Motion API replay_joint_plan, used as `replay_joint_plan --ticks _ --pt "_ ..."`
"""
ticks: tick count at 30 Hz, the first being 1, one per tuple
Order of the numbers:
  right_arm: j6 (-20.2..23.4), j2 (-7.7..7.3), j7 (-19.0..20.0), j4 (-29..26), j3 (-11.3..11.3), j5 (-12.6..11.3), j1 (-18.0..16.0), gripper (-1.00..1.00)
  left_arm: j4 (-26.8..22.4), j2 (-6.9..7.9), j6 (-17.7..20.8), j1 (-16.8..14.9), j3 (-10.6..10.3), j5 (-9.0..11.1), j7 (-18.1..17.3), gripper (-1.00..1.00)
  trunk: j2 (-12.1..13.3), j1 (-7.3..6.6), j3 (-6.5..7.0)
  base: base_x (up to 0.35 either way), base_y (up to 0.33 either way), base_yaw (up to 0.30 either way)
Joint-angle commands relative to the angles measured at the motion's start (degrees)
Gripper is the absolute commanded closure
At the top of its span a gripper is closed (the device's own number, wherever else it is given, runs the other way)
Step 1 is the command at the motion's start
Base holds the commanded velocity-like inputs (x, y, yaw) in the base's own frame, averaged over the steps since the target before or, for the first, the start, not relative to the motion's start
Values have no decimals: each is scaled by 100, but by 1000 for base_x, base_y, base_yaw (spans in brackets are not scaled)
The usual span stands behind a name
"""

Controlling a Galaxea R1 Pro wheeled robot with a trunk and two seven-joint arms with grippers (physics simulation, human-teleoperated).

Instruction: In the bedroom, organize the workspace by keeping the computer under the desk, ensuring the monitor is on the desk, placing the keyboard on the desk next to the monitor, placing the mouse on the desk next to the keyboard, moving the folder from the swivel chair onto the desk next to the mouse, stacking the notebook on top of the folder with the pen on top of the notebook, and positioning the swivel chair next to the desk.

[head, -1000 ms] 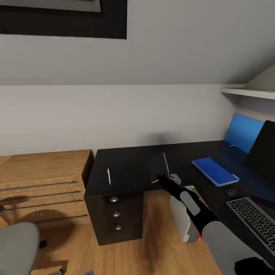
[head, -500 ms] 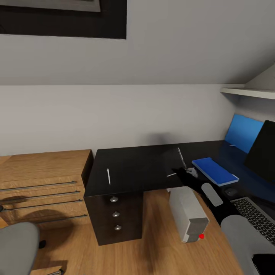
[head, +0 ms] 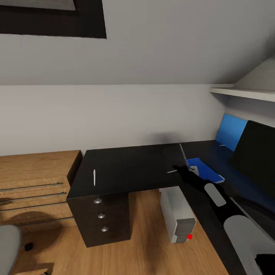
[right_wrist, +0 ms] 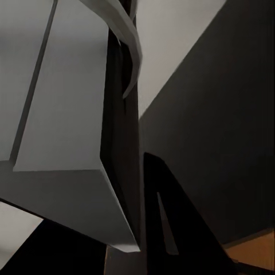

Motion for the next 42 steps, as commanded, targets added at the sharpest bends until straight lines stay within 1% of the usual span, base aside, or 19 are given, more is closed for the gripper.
replay_joint_plan --ticks 1,4,6,7,8,12,17,20,21,22,24,25,27,29,30,42 --pt "-14 -7 -13 13 16 -56 -4 100 -16 4 23 0 -32 42 49 -100 -4 2 -6 100 -140 -1" --pt "-284 -14 -171 114 -6 -56 -4 100 -16 4 21 0 -32 41 55 -100 -4 2 -6 44 -61 0" --pt "-596 -13 -545 164 -46 -59 -4 100 -15 4 21 0 -32 41 56 -100 -4 2 -6 14 -19 0" --pt "-867 -5 -937 182 -114 -66 -4 100 -15 4 17 0 -32 41 56 -100 -4 2 -6 5 -8 0" --pt "-1032 5 -1171 192 -162 -69 -4 100 -14 4 15 0 -32 41 56 -100 -4 2 -6 4 -5 0" --pt "-1370 37 -1578 206 -246 -74 -4 100 -16 4 12 0 -32 41 57 -100 -4 2 -6 1 -2 0" --pt "-1440 38 -1649 210 -292 -77 -4 100 -16 4 11 0 -32 41 53 -100 -4 2 -6 44 0 0" --pt "-1456 36 -1658 213 -408 -75 -4 100 -16 7 9 0 -32 41 53 -100 -4 2 -6 227 0 0" --pt "-1462 31 -1662 218 -578 -74 -4 100 -15 5 11 0 -32 41 60 -100 -4 2 -6 104 0 0" --pt "-1464 30 -1662 222 -608 -74 -4 100 -15 4 11 0 -32 41 61 -100 -4 2 -6 67 0 0" --pt "-1472 32 -1671 296 -737 -74 -4 100 -16 6 12 0 -29 41 67 -100 -4 2 -6 44 0 0" --pt "-1837 41 -1687 534 -1101 -74 -4 100 -16 10 12 0 -26 41 73 -100 -4 2 -6 5 0 0" --pt "-1966 42 -1691 553 -1135 -74 -4 100 -16 8 12 0 -29 41 72 -100 -4 2 -6 3 0 0" --pt "-2219 44 -1697 587 -1185 -74 -4 100 -14 7 12 0 -31 41 72 -100 -4 2 -6 1 0 0" --pt "-2244 44 -1694 590 -1192 -74 -4 100 -15 6 12 0 -30 41 73 -100 -4 2 -6 0 0 0" --pt "-2255 35 -1645 587 -1218 -91 4 100 -13 11 12 1 -23 41 74 -100 -4 2 -6 0 0 0"
